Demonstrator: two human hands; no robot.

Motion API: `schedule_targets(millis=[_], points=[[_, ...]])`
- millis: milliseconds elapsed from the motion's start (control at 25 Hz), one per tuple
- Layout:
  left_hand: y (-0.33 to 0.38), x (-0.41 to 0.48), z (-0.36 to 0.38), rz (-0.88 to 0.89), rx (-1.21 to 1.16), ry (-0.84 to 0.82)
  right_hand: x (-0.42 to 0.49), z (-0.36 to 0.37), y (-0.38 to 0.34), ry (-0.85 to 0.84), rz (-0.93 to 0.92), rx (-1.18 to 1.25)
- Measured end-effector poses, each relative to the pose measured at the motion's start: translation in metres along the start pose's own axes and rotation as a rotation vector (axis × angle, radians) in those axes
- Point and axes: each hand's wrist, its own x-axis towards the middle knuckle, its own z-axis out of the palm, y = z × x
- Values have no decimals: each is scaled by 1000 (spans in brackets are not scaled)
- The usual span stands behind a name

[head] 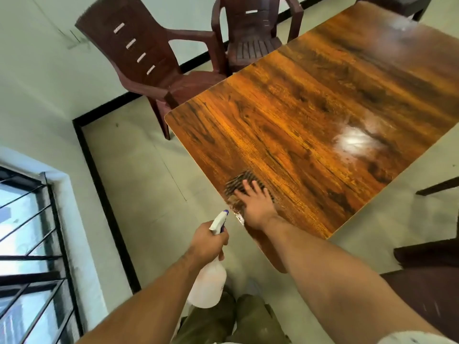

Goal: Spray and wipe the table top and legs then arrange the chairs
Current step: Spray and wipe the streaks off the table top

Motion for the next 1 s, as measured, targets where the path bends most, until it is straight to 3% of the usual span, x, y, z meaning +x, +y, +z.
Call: schedule_targets(millis=[160, 240, 400, 480, 560, 640, 720, 840, 920, 1000], points=[[-3, -9, 16, -35, -6, -15, -42, 9, 27, -102, -450, -120], [0, -10, 24, -26, -17, -29, -59, 2, 70, -74, -386, -56], [4, -15, 41, -1, -34, -76, -94, 3, 112, 201, 221, 89], [5, -17, 52, -7, -22, -115, -111, 21, 80, 159, 137, 61], [9, -20, 63, 6, -4, -165, -138, 40, 61, 39, -173, 23], [12, -22, 71, 21, 7, -198, -151, 39, 89, -72, -389, -24], [14, -24, 76, 26, 29, -214, -151, 31, 129, -34, -303, 5], [12, -26, 77, 15, 53, -216, -153, 27, 136, 202, 178, 112], [11, -24, 76, 28, 83, -209, -157, 44, 89, 189, 145, 68], [11, -19, 75, 60, 93, -194, -172, 66, 44, 58, -83, 55]])
